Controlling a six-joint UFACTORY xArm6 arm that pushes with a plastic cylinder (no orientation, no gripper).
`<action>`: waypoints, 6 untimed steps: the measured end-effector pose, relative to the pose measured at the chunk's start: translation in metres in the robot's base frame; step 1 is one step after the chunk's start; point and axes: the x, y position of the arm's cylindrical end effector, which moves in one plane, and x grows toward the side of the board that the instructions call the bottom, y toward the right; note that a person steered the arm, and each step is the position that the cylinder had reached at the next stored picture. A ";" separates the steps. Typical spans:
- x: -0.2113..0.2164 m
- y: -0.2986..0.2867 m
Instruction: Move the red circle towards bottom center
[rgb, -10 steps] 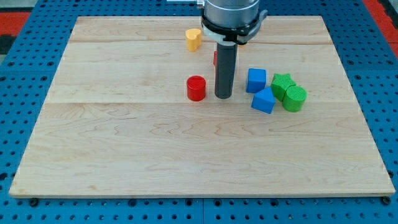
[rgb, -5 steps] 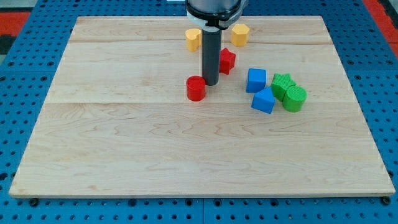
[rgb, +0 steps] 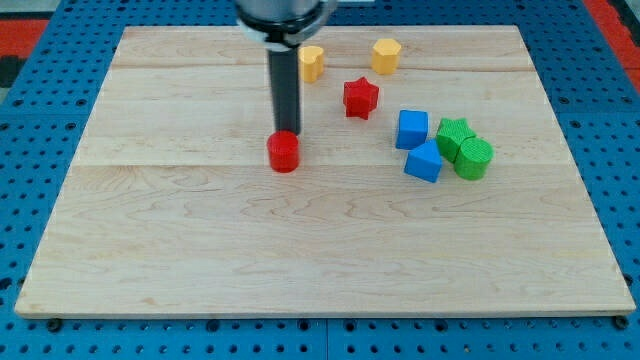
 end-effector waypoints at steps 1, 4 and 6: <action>0.034 0.000; 0.069 0.030; 0.104 -0.029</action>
